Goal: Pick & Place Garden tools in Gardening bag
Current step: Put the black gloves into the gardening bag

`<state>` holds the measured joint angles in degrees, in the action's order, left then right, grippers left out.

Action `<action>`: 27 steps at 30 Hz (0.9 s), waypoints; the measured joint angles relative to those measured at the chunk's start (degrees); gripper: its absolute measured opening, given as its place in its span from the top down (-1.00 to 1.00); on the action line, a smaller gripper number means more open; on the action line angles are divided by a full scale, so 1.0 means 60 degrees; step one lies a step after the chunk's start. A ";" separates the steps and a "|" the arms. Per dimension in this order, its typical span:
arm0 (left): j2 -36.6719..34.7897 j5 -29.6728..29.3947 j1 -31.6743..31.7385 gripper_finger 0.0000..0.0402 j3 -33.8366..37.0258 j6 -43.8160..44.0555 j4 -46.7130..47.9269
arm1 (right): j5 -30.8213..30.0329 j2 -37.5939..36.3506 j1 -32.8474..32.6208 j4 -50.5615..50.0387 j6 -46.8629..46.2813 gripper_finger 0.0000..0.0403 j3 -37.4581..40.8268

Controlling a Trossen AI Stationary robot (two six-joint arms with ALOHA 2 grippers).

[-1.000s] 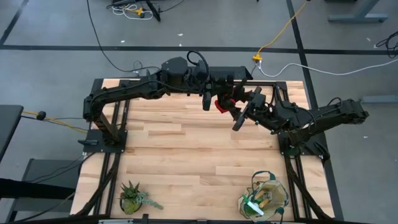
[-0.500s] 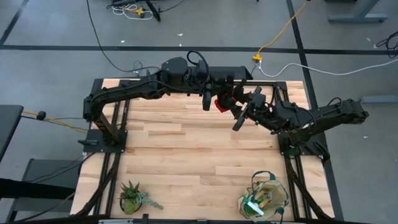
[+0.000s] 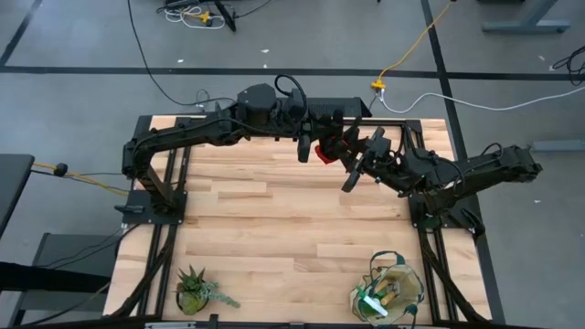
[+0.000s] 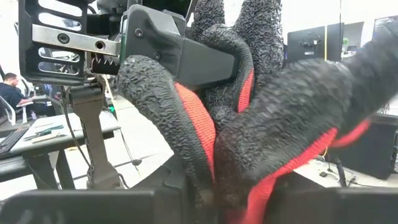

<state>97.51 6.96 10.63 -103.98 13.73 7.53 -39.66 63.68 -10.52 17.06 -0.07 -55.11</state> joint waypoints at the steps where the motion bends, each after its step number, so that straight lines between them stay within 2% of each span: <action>1: 0.0000 0.0000 0.0000 0.87 0.0000 0.0003 0.0000 | 0.0000 0.0000 0.0000 0.0000 0.0012 0.52 0.0000; 18: 0.0000 0.0000 0.0004 0.83 0.0000 0.0104 0.0000 | 0.0001 -0.0004 0.0000 0.0007 0.0064 0.78 0.0000; 27: 0.0000 -0.0003 0.0004 0.83 0.0000 0.0104 0.0000 | 0.0021 -0.0004 0.0000 0.0007 0.0064 0.80 0.0000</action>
<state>97.51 6.94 10.66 -103.98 14.35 7.53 -39.53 63.66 -10.52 17.10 0.32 -55.11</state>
